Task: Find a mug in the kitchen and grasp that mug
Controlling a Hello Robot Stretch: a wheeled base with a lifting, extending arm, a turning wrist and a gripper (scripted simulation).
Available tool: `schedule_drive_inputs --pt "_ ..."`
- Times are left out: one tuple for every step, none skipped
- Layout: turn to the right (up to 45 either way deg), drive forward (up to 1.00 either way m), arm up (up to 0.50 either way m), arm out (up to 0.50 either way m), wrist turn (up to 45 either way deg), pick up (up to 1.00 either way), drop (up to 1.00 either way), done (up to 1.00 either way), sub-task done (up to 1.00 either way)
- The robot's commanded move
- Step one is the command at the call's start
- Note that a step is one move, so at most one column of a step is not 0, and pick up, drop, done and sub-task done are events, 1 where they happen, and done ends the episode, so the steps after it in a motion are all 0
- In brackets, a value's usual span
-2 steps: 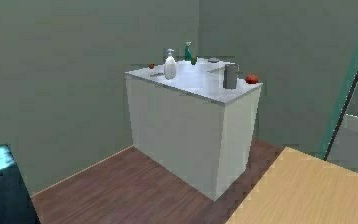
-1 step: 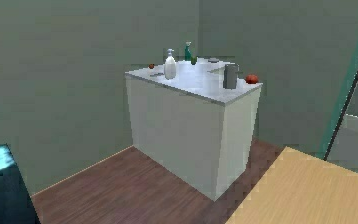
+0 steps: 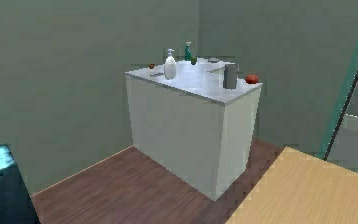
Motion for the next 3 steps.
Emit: schedule_drive_inputs --pt "0.0 0.0 -0.3 0.0 0.0 0.0 0.0 0.0 0.0" --pt "0.0 0.0 0.0 0.0 0.0 1.0 0.0 0.0 0.0" --pt "0.0 0.0 0.1 0.0 0.0 0.0 0.0 0.0 0.0"
